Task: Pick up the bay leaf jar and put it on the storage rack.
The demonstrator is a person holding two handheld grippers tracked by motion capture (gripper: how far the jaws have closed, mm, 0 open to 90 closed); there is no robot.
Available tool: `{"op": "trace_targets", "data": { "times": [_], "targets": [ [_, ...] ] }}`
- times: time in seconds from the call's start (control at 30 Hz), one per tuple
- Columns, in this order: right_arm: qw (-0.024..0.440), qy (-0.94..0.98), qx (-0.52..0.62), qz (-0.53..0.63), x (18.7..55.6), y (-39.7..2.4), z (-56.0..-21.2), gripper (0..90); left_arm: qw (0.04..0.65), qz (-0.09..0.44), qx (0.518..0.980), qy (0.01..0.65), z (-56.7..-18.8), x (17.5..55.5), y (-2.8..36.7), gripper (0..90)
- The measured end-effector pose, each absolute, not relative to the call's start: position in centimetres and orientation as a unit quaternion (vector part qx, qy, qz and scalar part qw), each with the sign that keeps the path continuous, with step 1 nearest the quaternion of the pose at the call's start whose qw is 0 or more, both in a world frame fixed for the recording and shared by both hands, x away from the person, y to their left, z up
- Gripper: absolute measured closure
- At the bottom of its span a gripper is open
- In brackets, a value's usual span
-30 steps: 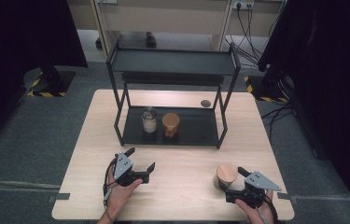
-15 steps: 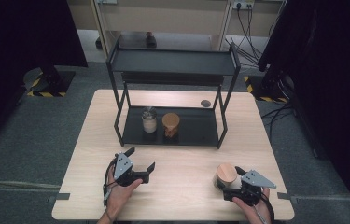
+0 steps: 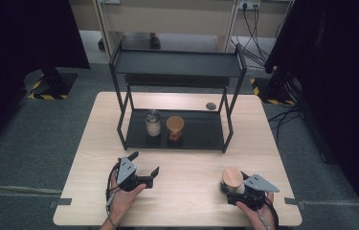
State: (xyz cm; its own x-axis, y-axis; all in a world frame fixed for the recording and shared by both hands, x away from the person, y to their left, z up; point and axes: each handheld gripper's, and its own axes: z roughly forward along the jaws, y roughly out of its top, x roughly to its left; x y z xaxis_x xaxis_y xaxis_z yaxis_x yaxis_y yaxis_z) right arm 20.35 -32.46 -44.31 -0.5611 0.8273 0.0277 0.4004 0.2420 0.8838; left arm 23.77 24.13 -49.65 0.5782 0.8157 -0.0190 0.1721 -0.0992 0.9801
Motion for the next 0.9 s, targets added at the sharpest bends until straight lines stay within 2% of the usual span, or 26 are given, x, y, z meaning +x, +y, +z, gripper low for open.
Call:
{"op": "trace_targets", "data": {
  "times": [0.23, 0.63, 0.9],
  "targets": [
    [0.230, 0.756, 0.402, 0.461, 20.5, -32.5, -44.5, 25.4, 0.566, 0.284, 0.685, 0.360, -49.7, 23.8, 24.1, 0.8],
    [0.262, 0.748, 0.392, 0.467, 19.5, -32.7, -43.6, 26.1, 0.566, 0.284, 0.685, 0.360, -49.7, 23.8, 24.1, 0.9],
    [0.264, 0.743, 0.391, 0.474, 19.1, -33.1, -43.0, 26.1, 0.566, 0.284, 0.685, 0.360, -49.7, 23.8, 24.1, 0.9]
  ]
}}
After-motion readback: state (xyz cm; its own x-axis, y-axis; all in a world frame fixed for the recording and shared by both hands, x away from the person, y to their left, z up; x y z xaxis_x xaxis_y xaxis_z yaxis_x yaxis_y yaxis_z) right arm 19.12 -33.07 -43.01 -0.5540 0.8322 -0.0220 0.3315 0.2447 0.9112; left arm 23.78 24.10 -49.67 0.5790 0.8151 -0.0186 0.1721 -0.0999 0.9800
